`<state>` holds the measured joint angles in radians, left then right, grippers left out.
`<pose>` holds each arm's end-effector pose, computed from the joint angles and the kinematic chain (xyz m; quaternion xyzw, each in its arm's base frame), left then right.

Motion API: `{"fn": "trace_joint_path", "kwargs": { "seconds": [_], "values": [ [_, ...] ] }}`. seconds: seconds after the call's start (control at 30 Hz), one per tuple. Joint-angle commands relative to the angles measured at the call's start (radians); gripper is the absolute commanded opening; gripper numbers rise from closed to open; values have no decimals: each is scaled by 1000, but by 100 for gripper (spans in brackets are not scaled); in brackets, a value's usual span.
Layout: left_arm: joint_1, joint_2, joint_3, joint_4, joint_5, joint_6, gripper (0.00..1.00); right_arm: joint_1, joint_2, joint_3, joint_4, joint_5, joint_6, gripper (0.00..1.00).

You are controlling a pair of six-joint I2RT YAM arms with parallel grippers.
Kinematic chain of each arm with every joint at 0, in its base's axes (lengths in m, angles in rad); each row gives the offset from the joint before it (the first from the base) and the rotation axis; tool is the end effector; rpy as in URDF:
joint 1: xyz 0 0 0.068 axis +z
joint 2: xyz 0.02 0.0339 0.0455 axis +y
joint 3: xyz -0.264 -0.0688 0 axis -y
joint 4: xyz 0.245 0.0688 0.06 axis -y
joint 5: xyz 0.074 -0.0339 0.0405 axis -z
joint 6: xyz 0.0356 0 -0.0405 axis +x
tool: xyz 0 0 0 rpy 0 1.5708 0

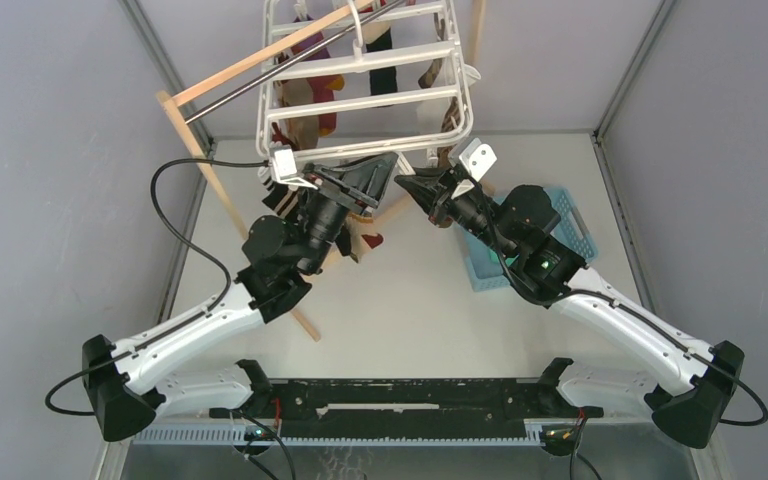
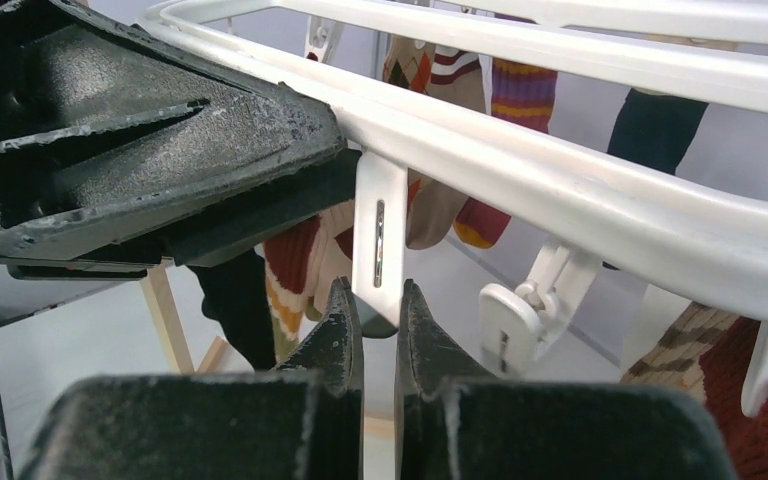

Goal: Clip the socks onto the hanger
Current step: Open the clamp at the hanger.

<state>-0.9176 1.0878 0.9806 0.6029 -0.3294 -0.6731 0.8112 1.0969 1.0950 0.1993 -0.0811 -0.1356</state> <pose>0.1563 -0.1853 0.4320 -0.0782 0.5185 -0.5463 0.6531 0.1714 0.1847 0.4294 -0.3167 0.5495 0.2803 0.7205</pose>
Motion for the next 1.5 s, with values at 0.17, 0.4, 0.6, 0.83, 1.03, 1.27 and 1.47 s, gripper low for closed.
{"fn": "trace_joint_path", "kwargs": {
  "seconds": [0.17, 0.4, 0.6, 0.83, 1.03, 1.27, 1.47],
  "values": [
    [5, 17, 17, 16, 29, 10, 50, -6, 0, 43, 42, 2, 13, 0],
    [5, 26, 23, 5, 25, 4, 49, -5, -4, 43, 38, -7, 16, 0],
    [5, 20, 23, 5, 7, 1, 39, -4, -9, 43, 30, -9, 18, 0],
    [6, 25, 24, 5, 9, 0, 12, 0, -8, 37, 34, -14, 16, 0],
    [6, 25, 28, -2, 16, 10, 0, -1, -7, 37, 32, -8, 10, 0],
    [6, 12, 12, 3, 8, 10, 0, 0, -2, 37, 33, 9, 8, 14],
    [12, 2, 3, 5, 10, 5, 0, -11, -44, -26, -3, 76, 6, 52]
  ]
}}
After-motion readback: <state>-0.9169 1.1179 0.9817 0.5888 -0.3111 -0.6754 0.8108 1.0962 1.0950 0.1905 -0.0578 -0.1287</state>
